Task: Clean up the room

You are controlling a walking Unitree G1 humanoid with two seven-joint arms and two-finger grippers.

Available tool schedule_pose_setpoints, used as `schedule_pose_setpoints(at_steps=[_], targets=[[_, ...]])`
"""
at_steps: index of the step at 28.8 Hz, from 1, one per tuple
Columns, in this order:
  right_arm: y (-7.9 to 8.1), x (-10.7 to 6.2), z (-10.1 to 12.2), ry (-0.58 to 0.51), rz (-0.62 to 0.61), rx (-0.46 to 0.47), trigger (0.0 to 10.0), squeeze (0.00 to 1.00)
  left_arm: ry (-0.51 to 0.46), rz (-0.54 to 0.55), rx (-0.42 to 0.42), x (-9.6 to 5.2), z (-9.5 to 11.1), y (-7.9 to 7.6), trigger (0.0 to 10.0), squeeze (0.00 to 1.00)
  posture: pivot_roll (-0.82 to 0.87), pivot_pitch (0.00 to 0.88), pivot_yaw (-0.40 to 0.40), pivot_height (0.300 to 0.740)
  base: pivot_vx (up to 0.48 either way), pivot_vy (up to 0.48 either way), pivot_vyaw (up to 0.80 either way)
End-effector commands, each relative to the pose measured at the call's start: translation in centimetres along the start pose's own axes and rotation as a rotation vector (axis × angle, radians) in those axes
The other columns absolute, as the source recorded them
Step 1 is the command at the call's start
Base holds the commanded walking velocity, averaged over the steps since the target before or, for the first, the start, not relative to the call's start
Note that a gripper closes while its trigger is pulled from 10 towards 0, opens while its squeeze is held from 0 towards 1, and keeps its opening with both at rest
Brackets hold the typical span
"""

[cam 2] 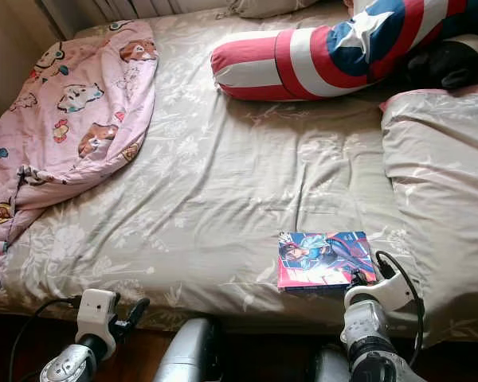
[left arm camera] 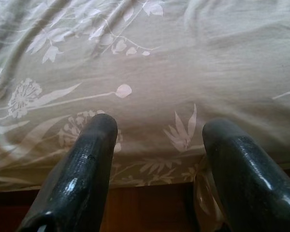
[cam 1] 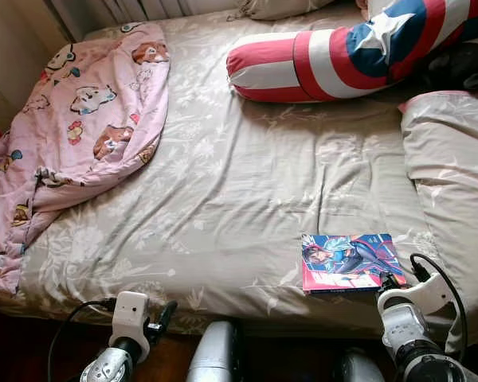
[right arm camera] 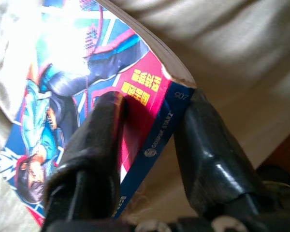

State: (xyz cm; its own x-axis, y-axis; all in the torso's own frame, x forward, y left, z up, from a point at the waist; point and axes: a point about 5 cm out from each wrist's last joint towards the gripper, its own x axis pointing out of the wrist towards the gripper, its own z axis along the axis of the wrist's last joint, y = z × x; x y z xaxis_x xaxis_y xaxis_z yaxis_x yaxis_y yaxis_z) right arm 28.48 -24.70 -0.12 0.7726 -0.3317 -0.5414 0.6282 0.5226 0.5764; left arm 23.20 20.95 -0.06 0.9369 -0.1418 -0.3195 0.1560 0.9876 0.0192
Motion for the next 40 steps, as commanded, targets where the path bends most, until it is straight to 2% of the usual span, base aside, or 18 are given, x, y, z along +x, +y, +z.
schedule_pose_setpoints(at_steps=[1,3,4,7,22,25,34,36,37,38,40], targets=[[-0.8,-0.3,-1.0,0.034,-0.03,-0.01,10.0,0.54,0.04,0.013,0.006,-0.5,-0.8,0.5,10.0,0.0,0.3,0.219,0.172,0.647,0.0,0.0,0.0],[-0.8,-0.3,-1.0,0.034,-0.031,-0.011,10.0,0.54,0.041,0.013,0.006,-0.5,-0.8,0.5,10.0,0.0,0.3,0.219,0.172,0.647,0.0,0.0,0.0],[-1.5,-0.4,-1.1,0.043,-0.065,-0.024,10.0,0.0,0.038,0.012,0.006,-0.3,-0.7,0.5,10.0,0.0,0.29,0.209,0.168,0.647,0.0,0.0,0.0],[-2.2,-0.5,-1.1,0.046,-0.088,-0.032,10.0,0.0,0.025,0.011,0.007,0.0,-0.2,0.3,10.0,0.0,0.29,0.203,0.168,0.647,0.0,0.0,0.0],[-2.9,-0.6,-0.7,0.018,-0.116,-0.012,10.0,0.0,0.008,0.0,-0.001,1.2,0.6,-0.3,10.0,0.0,0.27,0.178,0.155,0.647,0.0,0.0,0.0],[-3.4,-0.7,-0.6,0.005,-0.125,-0.004,10.0,0.0,0.004,0.001,-0.008,1.6,0.8,-0.4,10.0,0.0,0.25,0.169,0.147,0.647,0.0,0.0,0.0],[-4.2,-0.9,-0.4,-0.016,-0.111,-0.049,10.0,0.0,-0.004,-0.009,-0.03,2.9,1.3,-1.4,10.0,0.0,0.2,0.135,0.127,0.647,0.0,0.0,0.0],[-4.0,-0.9,-0.4,-0.031,-0.078,-0.085,10.0,0.0,-0.01,-0.01,-0.029,3.1,1.6,-1.5,10.0,0.0,0.18,0.123,0.117,0.647,0.0,0.0,0.0],[-3.7,-0.9,-0.1,-0.053,-0.05,-0.15,10.0,0.0,-0.012,-0.009,-0.03,3.3,1.7,-1.5,10.0,0.0,0.17,0.106,0.102,0.647,0.0,0.0,0.0],[-2.8,-0.8,0.5,-0.105,0.01,-0.296,10.0,0.0,-0.015,0.008,-0.037,3.5,1.8,-1.2,10.0,0.0,0.17,0.091,0.086,0.647,0.0,0.0,0.0],[-1.7,-0.8,1.0,-0.162,0.076,-0.421,10.0,0.0,-0.017,0.035,-0.047,3.6,1.8,-0.8,10.0,0.0,0.16,0.079,0.077,0.647,0.0,0.0,0.0]])
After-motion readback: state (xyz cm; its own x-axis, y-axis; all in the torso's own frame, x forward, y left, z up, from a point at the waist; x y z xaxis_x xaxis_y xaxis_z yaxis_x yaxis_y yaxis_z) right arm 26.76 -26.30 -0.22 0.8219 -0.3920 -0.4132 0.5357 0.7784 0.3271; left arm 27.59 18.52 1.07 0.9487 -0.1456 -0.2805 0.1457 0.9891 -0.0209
